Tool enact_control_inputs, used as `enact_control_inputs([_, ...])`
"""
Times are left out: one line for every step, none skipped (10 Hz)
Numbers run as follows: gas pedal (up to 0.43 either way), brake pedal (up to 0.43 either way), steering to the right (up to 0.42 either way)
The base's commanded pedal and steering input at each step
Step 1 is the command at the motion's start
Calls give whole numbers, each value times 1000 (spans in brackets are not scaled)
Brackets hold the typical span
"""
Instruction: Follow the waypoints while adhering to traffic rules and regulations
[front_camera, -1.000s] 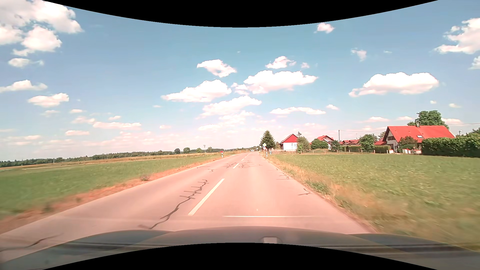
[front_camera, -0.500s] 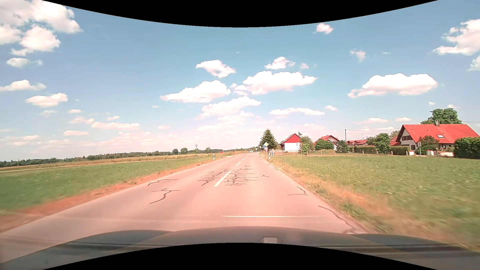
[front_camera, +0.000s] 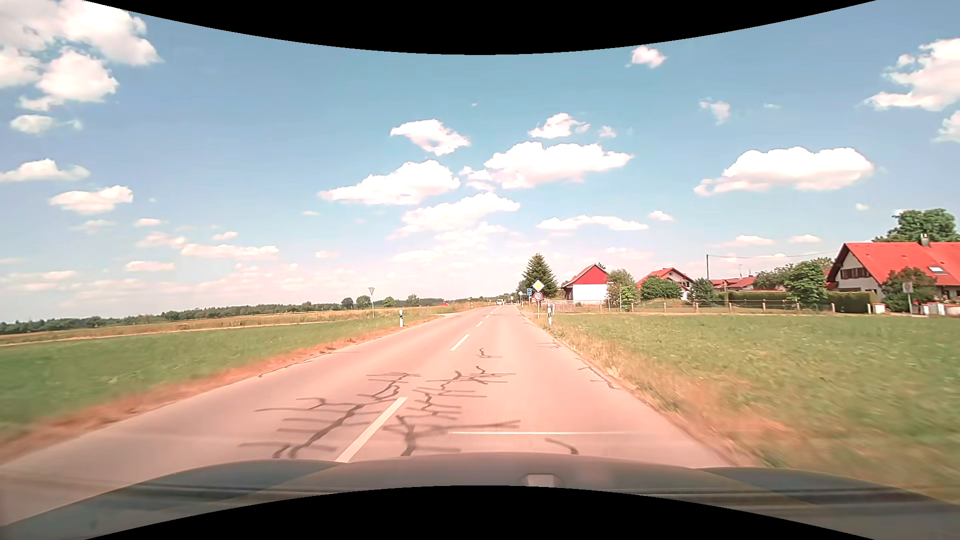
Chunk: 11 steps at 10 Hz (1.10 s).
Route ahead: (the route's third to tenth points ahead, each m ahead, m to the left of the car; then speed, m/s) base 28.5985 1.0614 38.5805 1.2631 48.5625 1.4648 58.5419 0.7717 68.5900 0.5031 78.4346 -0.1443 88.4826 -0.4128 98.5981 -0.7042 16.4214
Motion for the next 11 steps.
enact_control_inputs([169,0,-1])
enact_control_inputs([169,0,-1])
enact_control_inputs([169,0,-1])
enact_control_inputs([169,0,-1])
enact_control_inputs([169,0,-1])
enact_control_inputs([169,0,-1])
enact_control_inputs([169,0,-1])
enact_control_inputs([169,0,-1])
enact_control_inputs([169,0,-1])
enact_control_inputs([169,0,-1])
enact_control_inputs([169,0,-1])
